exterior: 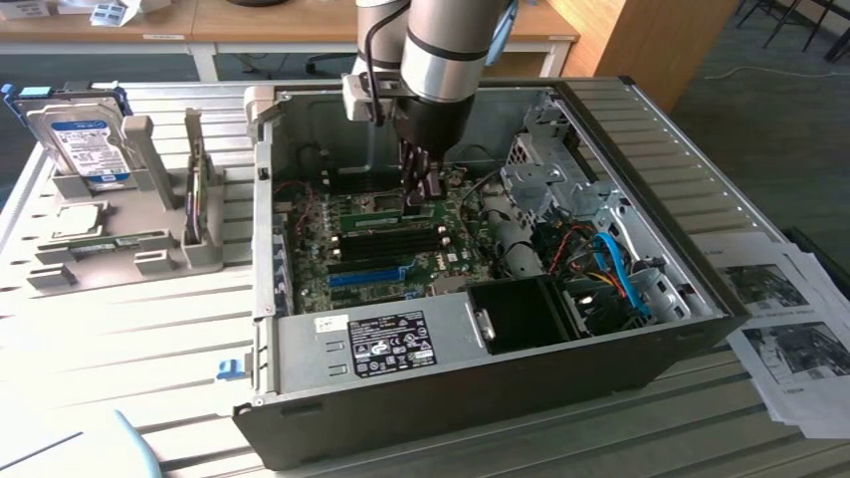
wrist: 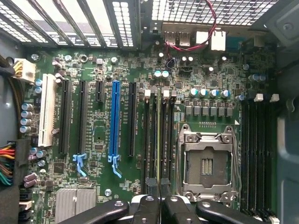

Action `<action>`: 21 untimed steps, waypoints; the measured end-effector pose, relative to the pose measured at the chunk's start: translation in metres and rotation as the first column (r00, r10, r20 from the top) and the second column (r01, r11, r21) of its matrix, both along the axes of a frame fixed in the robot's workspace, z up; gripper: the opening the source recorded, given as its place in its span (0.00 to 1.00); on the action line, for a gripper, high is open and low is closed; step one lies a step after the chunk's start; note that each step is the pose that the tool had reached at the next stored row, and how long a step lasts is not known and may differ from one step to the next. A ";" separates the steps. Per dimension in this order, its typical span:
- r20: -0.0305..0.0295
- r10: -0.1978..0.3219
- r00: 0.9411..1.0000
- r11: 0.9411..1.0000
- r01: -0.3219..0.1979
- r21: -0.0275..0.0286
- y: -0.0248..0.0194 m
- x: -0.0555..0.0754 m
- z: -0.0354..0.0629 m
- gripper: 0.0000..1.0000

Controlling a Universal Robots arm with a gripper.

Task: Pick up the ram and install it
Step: 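Insert the ram into the slot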

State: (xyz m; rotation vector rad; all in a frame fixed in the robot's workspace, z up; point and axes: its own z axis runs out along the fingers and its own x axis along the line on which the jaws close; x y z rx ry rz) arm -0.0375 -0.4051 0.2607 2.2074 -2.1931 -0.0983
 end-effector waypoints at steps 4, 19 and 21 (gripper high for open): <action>0.000 -0.008 1.000 1.000 0.008 0.000 0.0000 0.000 -0.0001 0.11; 0.001 -0.008 1.000 1.000 0.008 0.000 0.0000 0.000 -0.0080 0.11; 0.001 -0.008 1.000 1.000 0.008 0.000 -0.0001 0.000 -0.0085 0.11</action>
